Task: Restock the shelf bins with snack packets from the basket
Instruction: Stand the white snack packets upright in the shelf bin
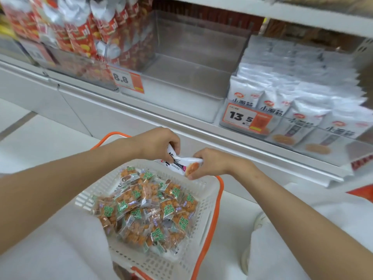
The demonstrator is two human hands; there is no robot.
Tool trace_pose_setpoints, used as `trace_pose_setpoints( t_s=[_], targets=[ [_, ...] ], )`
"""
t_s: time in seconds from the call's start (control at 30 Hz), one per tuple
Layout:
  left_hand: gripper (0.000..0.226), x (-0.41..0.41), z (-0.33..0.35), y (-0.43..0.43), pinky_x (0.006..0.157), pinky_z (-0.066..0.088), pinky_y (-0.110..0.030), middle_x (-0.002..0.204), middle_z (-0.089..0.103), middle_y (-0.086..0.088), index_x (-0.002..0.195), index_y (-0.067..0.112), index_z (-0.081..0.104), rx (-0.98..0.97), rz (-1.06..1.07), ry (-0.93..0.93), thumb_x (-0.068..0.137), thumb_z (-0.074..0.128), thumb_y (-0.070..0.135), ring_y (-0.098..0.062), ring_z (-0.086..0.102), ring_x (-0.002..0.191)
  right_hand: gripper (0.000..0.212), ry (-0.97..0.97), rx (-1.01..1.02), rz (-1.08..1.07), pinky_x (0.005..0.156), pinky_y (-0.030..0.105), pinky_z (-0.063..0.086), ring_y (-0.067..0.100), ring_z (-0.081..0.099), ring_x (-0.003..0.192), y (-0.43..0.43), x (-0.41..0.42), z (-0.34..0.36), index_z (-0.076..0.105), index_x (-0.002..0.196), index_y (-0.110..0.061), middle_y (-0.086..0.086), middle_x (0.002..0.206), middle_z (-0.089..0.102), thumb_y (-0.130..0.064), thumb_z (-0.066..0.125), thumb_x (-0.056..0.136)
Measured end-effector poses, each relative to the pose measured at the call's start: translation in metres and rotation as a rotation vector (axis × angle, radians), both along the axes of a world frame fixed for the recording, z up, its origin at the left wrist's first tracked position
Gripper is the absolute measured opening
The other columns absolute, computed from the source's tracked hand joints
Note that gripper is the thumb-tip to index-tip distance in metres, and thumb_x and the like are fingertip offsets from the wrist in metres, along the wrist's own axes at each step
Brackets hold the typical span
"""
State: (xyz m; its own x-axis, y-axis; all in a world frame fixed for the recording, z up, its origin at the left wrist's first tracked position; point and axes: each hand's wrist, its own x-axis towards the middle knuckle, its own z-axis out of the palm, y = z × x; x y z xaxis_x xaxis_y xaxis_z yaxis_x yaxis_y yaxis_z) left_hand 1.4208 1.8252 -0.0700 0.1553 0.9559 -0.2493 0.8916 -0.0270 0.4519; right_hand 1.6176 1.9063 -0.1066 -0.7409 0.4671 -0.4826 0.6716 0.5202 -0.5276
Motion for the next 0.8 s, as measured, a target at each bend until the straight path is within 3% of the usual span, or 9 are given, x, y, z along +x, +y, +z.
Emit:
trace_pose_setpoints(
  t_s=[0.07,0.13,0.17,0.27,0.37,0.43,0.53,0.7,0.8],
  targets=[
    [0.043,0.006,0.011,0.009,0.076,0.043,-0.024,0.101,0.059,0.015,0.108,0.027,0.065,0.013,0.096,-0.125,0.071,0.086,0.020,-0.007,0.055,0.090,0.043,0.068,-0.078,-0.055,0.064,0.032,0.051,0.012,0.066,0.072,0.001,0.012,0.008,0.066,0.091,-0.006,0.002,0.084,0.070,-0.042,0.081,0.075],
    [0.069,0.011,0.023,0.015,0.084,0.047,-0.023,0.123,0.055,0.010,0.129,0.027,0.054,-0.072,0.234,-0.403,0.070,0.087,0.018,-0.007,0.053,0.110,0.033,0.140,-0.154,-0.106,0.070,0.033,0.056,0.012,0.069,0.073,0.004,0.023,0.019,0.066,0.089,-0.008,0.004,0.086,0.072,-0.036,0.080,0.079],
    [0.071,0.013,0.027,0.017,0.087,0.051,-0.026,0.126,0.058,0.004,0.130,0.026,0.052,-0.135,0.288,-0.564,0.069,0.087,0.019,-0.012,0.057,0.113,0.031,0.184,-0.185,-0.134,0.073,0.034,0.057,0.013,0.069,0.076,0.007,0.027,0.025,0.068,0.094,-0.009,0.005,0.089,0.073,-0.035,0.079,0.080],
    [0.037,0.021,0.028,0.023,0.091,0.056,-0.036,0.105,0.073,-0.003,0.108,0.018,0.061,-0.209,0.372,-0.780,0.077,0.078,0.029,-0.018,0.068,0.100,0.030,0.306,-0.273,-0.229,0.077,0.035,0.057,0.014,0.068,0.081,0.014,0.035,0.036,0.069,0.103,-0.011,0.005,0.094,0.073,-0.030,0.078,0.082],
    [0.014,0.035,0.025,0.029,0.082,0.059,-0.029,0.090,0.074,0.003,0.096,0.018,0.065,-0.165,0.389,-0.825,0.084,0.071,0.022,-0.013,0.069,0.087,0.037,0.350,-0.385,-0.262,0.079,0.031,0.055,0.015,0.068,0.087,0.016,0.039,0.045,0.066,0.110,-0.012,0.008,0.101,0.073,-0.037,0.073,0.084],
    [0.015,0.040,0.026,0.032,0.075,0.058,-0.024,0.091,0.074,0.002,0.098,0.017,0.066,-0.185,0.374,-0.845,0.086,0.070,0.024,-0.010,0.069,0.085,0.039,0.373,-0.426,-0.288,0.077,0.026,0.051,0.016,0.068,0.086,0.014,0.039,0.048,0.066,0.109,-0.011,0.011,0.102,0.073,-0.044,0.066,0.087],
    [0.026,0.043,0.028,0.034,0.072,0.057,-0.022,0.090,0.074,-0.003,0.096,0.013,0.068,-0.175,0.416,-0.864,0.094,0.057,0.037,-0.010,0.070,0.080,0.027,0.376,-0.418,-0.327,0.068,0.020,0.048,0.010,0.067,0.077,0.011,0.034,0.048,0.068,0.092,-0.021,-0.003,0.083,0.073,-0.047,0.063,0.088],
    [0.037,0.043,0.024,0.036,0.052,0.052,-0.018,0.068,0.068,-0.008,0.081,0.000,0.067,0.054,0.543,-0.812,0.098,0.053,0.030,-0.006,0.065,0.054,0.015,0.431,-0.497,-0.336,0.057,0.013,0.048,0.004,0.067,0.063,0.002,0.029,0.049,0.064,0.089,-0.016,-0.007,0.070,0.072,-0.030,0.061,0.094],
    [0.039,0.041,0.021,0.036,0.046,0.049,-0.018,0.067,0.062,-0.013,0.075,-0.005,0.063,0.135,0.574,-0.805,0.098,0.055,0.025,-0.005,0.058,0.046,0.009,0.462,-0.575,-0.334,0.059,0.016,0.052,0.008,0.070,0.066,-0.003,0.028,0.047,0.060,0.093,-0.014,-0.003,0.073,0.074,-0.023,0.061,0.095]
  ],
)
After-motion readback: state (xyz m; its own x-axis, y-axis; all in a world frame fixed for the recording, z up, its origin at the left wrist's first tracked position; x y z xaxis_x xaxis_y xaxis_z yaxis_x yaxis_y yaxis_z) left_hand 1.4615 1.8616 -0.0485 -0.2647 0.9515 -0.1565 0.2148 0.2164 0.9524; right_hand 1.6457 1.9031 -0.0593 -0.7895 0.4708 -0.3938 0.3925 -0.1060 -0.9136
